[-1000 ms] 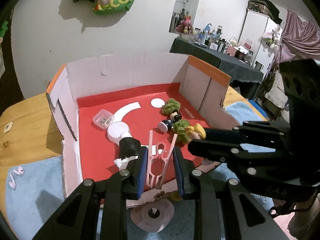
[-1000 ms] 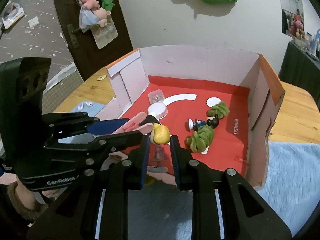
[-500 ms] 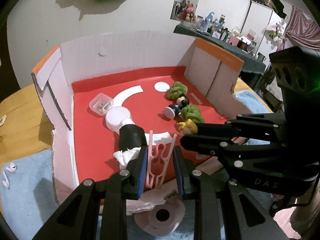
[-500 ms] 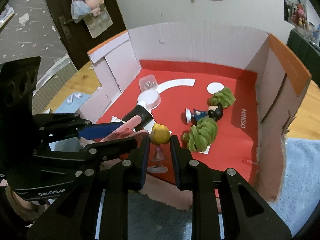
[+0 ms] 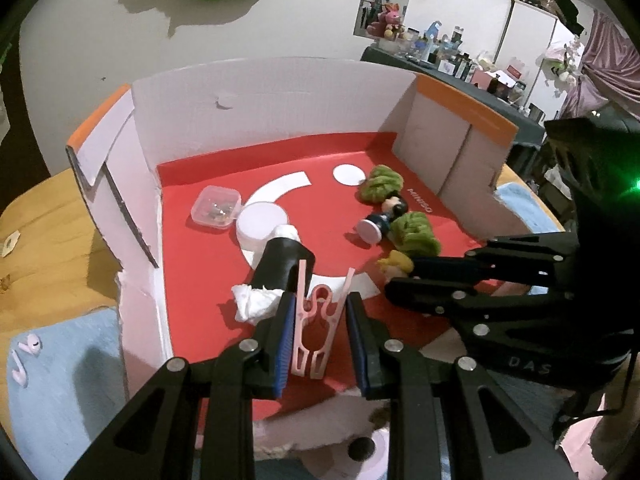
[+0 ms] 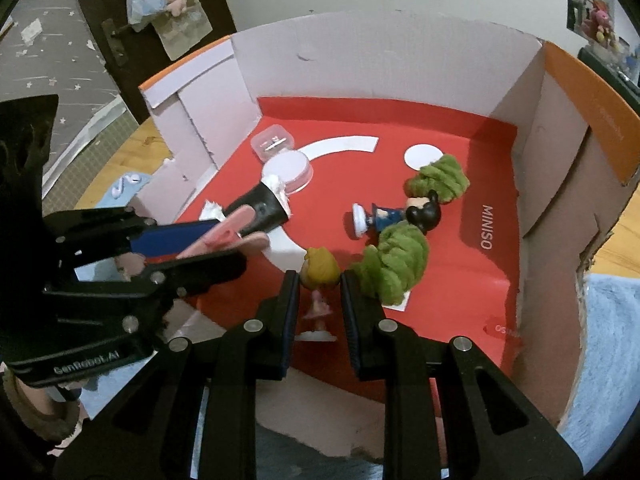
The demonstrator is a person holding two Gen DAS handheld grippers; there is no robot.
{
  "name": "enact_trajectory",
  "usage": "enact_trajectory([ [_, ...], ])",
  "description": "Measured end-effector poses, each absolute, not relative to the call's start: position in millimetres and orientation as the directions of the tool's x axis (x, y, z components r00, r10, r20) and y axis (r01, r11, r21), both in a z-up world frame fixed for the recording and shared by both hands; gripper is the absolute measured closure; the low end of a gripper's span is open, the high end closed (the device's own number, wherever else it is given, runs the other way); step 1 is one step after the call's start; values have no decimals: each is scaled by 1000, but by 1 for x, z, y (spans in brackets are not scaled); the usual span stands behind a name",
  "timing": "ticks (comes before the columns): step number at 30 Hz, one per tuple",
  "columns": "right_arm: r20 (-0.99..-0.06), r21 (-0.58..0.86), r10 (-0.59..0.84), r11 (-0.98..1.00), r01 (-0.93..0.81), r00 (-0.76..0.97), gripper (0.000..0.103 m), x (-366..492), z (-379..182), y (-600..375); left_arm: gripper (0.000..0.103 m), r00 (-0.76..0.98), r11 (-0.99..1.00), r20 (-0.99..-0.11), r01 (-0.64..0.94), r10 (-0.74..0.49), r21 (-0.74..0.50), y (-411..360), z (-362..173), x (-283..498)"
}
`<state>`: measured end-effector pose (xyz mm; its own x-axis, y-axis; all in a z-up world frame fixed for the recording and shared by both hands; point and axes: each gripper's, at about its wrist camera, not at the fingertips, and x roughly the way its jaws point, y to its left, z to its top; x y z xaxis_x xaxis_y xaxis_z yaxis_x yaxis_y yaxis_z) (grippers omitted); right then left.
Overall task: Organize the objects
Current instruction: 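Lower clothespin onto red box floor with left tool while right tool lowers figurine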
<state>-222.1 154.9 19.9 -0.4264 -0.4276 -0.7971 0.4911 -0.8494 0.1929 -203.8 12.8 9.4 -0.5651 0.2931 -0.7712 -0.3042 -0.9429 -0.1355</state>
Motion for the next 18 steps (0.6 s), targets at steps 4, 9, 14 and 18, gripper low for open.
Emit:
enact_trajectory([
  [4, -805, 145, -382, -869, 473, -454, 83, -226, 19, 158, 77, -571, -949, -772, -290, 278, -127, 9, 9, -210],
  [9, -806, 74, -312, -897, 437, -503, 83, -231, 20, 164, 77, -581, -957, -773, -268, 255, -115, 4, 8, -218],
  [14, -806, 85, -321, -894, 440, -497, 83, -231, 19, 165, 77, -571, -948, -773, -294, 279, -125, 11, 7, -210],
  [18, -807, 86, -328, -888, 453, -491, 83, -230, 18, 162, 77, -559, -936, -779, -339, 284, -99, 24, 4, -203],
])
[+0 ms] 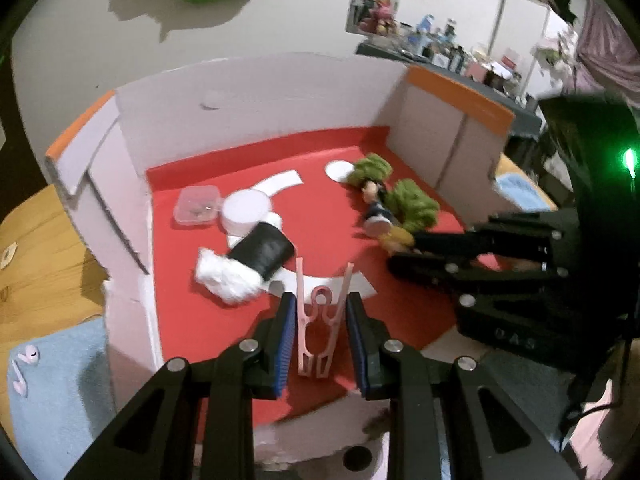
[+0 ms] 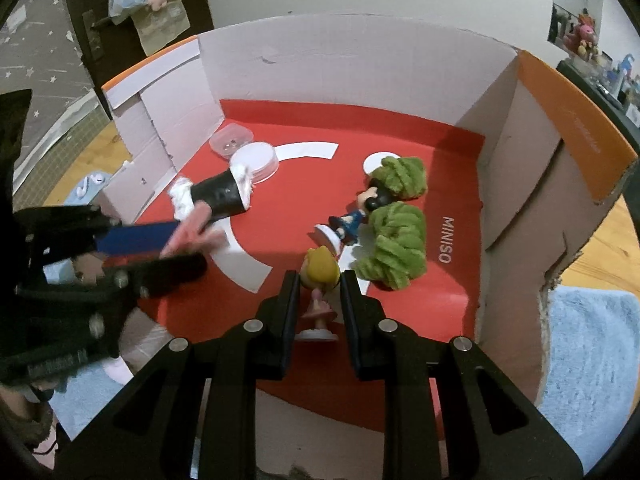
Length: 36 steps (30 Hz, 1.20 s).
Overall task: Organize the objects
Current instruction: 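Lower clothespin onto red box floor with left tool while right tool lowers figurine, then open both tools to release clothespin and figurine on the box floor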
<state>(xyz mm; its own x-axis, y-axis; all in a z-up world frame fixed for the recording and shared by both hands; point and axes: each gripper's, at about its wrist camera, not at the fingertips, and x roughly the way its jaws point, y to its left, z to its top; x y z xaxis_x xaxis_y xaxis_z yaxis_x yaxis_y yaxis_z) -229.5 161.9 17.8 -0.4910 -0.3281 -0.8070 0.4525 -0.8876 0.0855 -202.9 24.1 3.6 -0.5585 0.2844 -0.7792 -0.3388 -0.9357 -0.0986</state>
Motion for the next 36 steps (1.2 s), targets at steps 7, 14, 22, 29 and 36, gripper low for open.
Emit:
enact_trajectory([
  [7, -807, 90, -331, -887, 452, -489, 83, -228, 17, 164, 77, -547, -950, -794, -288, 264, -117, 12, -3, -215],
  [14, -808, 100, -337, -887, 450, -483, 83, -227, 18, 165, 77, -553, -955, -796, -279, 248, -104, 10, -2, -216],
  [22, -807, 116, -347, -887, 447, -478, 83, -228, 18, 166, 75, -553, -955, -794, -277, 251, -108, 10, -2, -216],
  [29, -804, 117, -351, -885, 450, -480, 82, -226, 20, 166, 58, -564, -955, -788, -281, 247, -98, 14, -1, -215],
  [36, -799, 112, -353, -882, 457, -487, 80, -223, 21, 164, 58, -571, -956, -782, -274, 249, -104, 12, 1, -212],
])
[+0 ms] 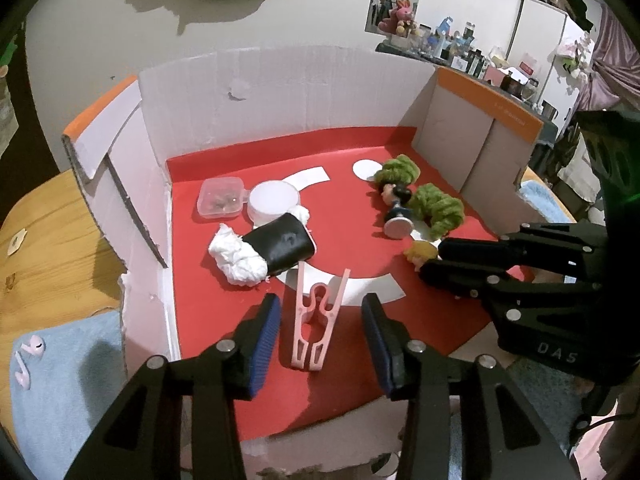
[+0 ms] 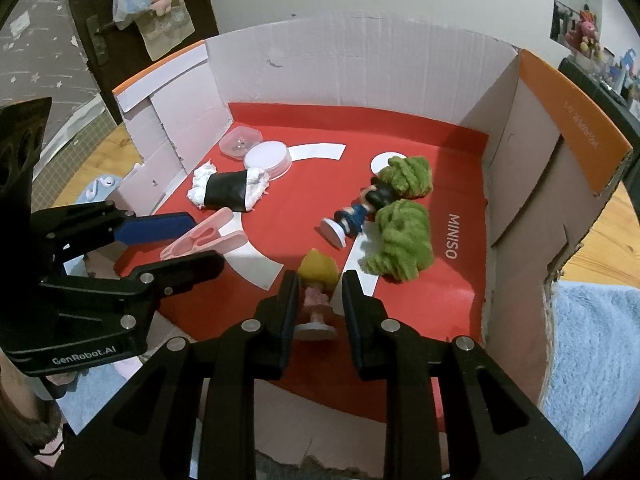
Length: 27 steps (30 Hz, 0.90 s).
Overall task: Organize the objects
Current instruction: 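Open both tools to release clothespin and figurine on the box floor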
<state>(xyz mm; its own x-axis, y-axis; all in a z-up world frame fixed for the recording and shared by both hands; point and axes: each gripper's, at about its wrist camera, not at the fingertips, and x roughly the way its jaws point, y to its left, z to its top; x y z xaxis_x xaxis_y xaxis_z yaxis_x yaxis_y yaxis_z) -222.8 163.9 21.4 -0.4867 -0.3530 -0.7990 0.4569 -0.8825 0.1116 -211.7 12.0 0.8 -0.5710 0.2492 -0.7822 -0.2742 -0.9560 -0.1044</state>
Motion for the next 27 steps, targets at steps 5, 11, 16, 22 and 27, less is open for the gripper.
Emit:
enact_trajectory([
  [5, -787, 110, -360, -880, 462, -500, 45, -217, 24, 163, 49, -591, -957, -767, -272, 251, -103, 11, 6, -206],
  [11, -767, 112, -377, -876, 469, -520, 45, -210, 31, 162, 49, -613, -959, -753, -272, 240, -84, 11, 13, -197],
  [16, -757, 119, -387, -874, 471, -527, 45, -203, 35, 165, 49, -622, -961, -746, -264, 237, -85, 8, 16, -191],
  [22, -749, 112, -387, -874, 472, -538, 43, -196, 38, 165, 37, -639, -965, -734, -246, 230, -89, 3, 20, -182],
  [27, -740, 96, -384, -873, 478, -552, 37, -188, 42, 165, 37, -650, -965, -723, -246, 235, -93, 1, 26, -175],
])
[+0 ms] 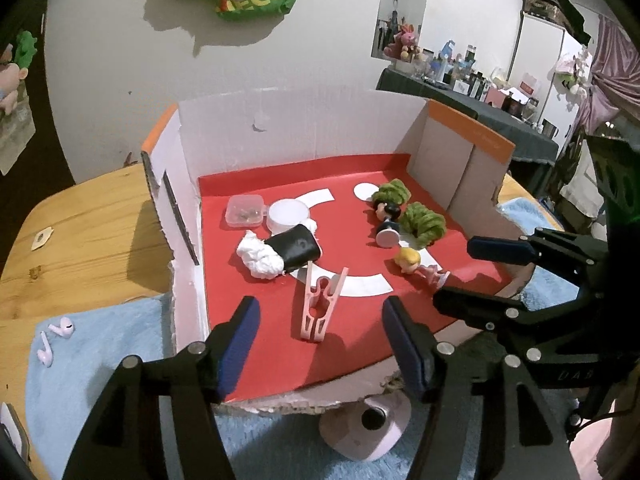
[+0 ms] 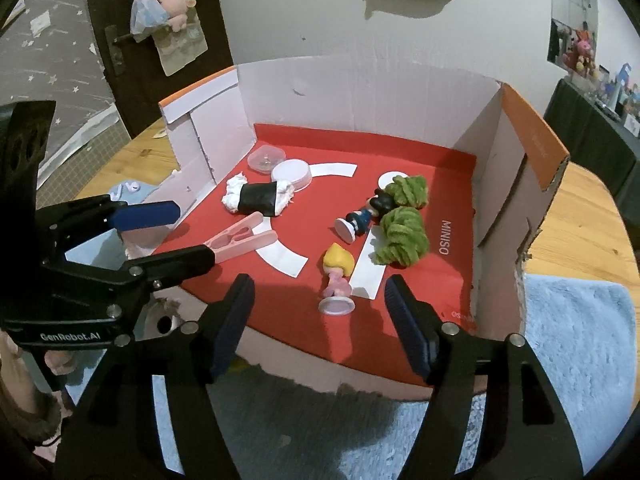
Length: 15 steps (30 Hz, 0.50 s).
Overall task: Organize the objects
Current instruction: 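Open both tools to release clothespin and figurine on the box floor, then withdraw both open tools out of the box toward the pink case and yellow cap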
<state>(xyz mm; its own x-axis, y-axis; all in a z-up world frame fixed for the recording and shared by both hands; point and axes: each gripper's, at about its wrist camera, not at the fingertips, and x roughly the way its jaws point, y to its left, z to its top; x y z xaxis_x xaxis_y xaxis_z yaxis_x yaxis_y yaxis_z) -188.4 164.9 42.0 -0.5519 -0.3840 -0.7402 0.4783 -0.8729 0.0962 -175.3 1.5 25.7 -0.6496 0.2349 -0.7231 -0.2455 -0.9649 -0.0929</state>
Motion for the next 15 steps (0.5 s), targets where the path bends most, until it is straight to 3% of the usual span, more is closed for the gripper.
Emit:
enact_trajectory([
  [5, -734, 95, -387, -872, 480, -558, 36, -181, 44, 166, 36, -662, -968, -717, -239, 216, -72, 1, 29, -169],
  [9, -722, 89, -389, -872, 481, -572, 26, -174, 49, 168, 26, -678, -971, -706, -228, 207, -66, 0, 33, -164],
  [15, -707, 77, -391, -871, 485, -589, 25, -162, 54, 169, 20, -688, -972, -697, -226, 202, -59, -1, 37, -157],
])
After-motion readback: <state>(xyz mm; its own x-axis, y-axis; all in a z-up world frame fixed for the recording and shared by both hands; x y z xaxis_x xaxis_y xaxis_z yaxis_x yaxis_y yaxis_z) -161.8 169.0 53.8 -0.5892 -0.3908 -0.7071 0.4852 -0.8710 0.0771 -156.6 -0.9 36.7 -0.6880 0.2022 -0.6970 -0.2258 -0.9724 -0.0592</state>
